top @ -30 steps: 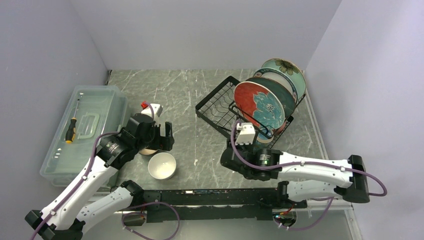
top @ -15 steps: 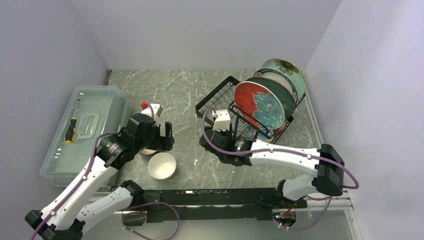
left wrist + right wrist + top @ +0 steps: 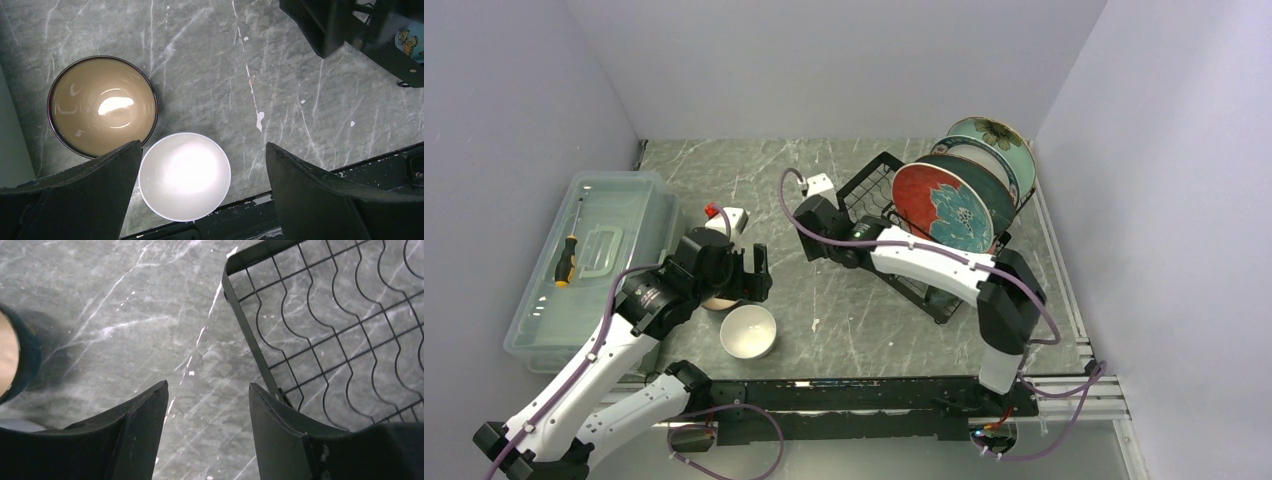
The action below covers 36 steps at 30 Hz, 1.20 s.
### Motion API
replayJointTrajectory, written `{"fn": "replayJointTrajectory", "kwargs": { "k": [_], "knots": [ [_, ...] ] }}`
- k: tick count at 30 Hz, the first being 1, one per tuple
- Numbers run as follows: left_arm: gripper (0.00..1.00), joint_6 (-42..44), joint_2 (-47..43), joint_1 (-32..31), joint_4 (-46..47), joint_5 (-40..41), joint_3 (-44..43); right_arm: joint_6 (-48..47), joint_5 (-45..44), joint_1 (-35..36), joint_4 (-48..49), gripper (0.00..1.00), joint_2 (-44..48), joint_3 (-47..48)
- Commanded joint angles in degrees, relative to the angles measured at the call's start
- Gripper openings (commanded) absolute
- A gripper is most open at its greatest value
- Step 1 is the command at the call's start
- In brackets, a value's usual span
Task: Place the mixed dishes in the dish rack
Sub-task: Move the dish rack to the center of the board.
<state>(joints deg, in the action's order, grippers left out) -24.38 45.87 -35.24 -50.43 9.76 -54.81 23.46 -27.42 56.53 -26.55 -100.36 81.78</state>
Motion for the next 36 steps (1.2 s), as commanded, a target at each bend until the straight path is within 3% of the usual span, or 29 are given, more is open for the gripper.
{"fn": "replayJointTrajectory", "kwargs": {
  "k": [1, 11, 17, 27, 30, 36],
  "knots": [
    [0.99, 1.07, -0.16, -0.17, 1.66, 0.29, -0.13, -8.93, 5.7, -2.76, -1.5, 0.63, -3.71, 6.58],
    [0.99, 0.96, -0.25, -0.11, 1.62, 0.79, -0.09, -13.07, 10.81, -8.49, -2.8, 0.62, -11.95, 12.84],
    [0.99, 0.82, -0.32, -0.18, 1.49, 1.18, -0.08, -15.1, 14.68, -10.78, -3.38, 0.57, -15.48, 15.39],
    [0.99, 0.74, -0.17, -0.18, 1.35, 1.54, -0.13, -19.19, 22.28, -12.24, -3.93, 0.4, -18.83, 17.6],
    [0.99, 0.73, -0.16, -0.17, 1.34, 1.64, -0.06, -20.35, 23.48, -12.24, -4.38, 0.3, -19.91, 18.56],
    [0.99, 0.63, -0.05, -0.17, 1.22, 1.98, -0.13, -21.77, 24.61, -12.26, -4.18, 0.24, -21.2, 18.92]
  ]
}}
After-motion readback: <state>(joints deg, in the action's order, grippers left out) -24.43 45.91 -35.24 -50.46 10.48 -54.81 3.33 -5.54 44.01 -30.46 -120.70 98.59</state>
